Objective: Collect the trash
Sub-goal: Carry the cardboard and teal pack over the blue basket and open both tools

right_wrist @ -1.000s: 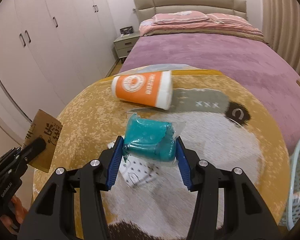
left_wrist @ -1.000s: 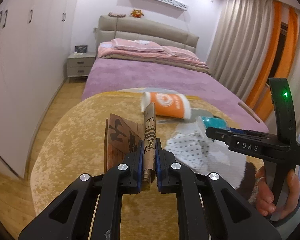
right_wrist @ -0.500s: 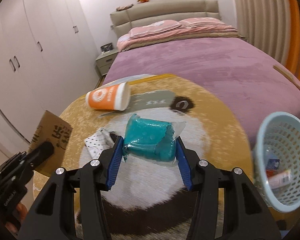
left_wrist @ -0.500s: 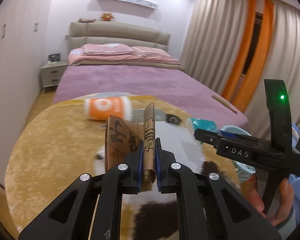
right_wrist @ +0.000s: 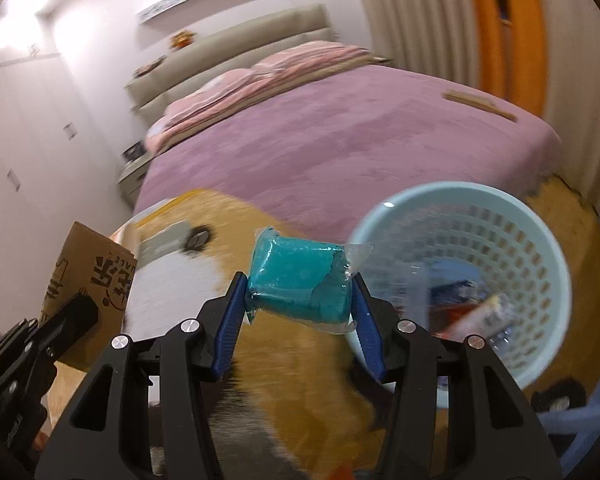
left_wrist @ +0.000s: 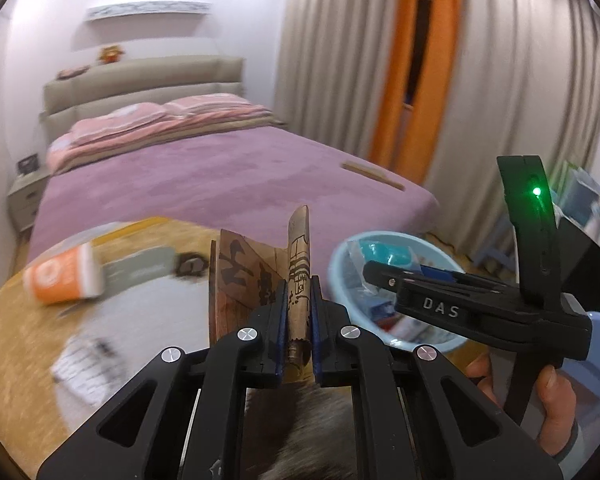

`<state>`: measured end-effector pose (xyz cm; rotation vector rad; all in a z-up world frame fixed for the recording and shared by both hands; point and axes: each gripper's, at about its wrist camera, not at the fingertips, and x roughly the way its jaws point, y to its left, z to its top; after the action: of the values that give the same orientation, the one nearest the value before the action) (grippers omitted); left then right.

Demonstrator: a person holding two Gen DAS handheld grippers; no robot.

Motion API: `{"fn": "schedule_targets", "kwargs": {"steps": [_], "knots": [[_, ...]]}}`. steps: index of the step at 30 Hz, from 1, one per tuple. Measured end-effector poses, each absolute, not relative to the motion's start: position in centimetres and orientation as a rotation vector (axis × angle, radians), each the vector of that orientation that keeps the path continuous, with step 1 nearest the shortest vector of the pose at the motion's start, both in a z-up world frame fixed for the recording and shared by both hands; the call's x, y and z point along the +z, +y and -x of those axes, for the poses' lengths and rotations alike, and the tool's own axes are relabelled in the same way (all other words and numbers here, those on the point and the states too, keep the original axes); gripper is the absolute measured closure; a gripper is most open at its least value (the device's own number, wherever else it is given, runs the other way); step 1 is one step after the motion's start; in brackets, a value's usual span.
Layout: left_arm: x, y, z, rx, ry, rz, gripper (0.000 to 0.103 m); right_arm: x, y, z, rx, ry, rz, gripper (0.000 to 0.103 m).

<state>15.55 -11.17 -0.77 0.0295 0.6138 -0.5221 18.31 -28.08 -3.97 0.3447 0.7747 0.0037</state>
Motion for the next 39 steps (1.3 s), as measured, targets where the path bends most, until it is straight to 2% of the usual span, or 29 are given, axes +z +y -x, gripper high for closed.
{"fn": "schedule_targets", "kwargs": {"steps": [12, 24, 26, 27, 28, 29, 39], "knots": [[-2.7, -22.0, -19.5, -0.706, 0.715, -0.068, 0.095, -7.4, -37.9, -17.6, -0.217, 0.810, -0.458, 0.055], [-5.4, -28.2, -22.8, -0.786, 0.781, -0.156, 0.095, -11.5, -40.5, -18.9, -0.286, 0.897, -0.474, 0.053], [-5.4, -28.8, -23.5, -0.787, 0.783, -0.154, 0.086, -11.8, -40.7, -19.2, -0.287, 0.907, -0.472, 0.050], [-5.3, -28.8, -23.4, -0.787, 0.782, -0.151, 0.077, -12.0, -40.8, -19.3, -0.285, 0.912, -0.471, 0.043], [-5.2, -28.9, -23.5, -0.783, 0.775, -0.148, 0.056, -12.1, -40.9, -19.3, -0.287, 0.912, -0.470, 0.039], [-5.0, -28.9, -23.4, -0.773, 0.761, -0.146, 0.045, -12.1, -40.9, -19.2, -0.290, 0.909, -0.467, 0.036], [-4.1, -25.2, -22.7, -0.732, 0.728, -0.085, 0.044, -10.0, -42.0, -17.6, -0.313, 0.828, -0.494, 0.035]]}}
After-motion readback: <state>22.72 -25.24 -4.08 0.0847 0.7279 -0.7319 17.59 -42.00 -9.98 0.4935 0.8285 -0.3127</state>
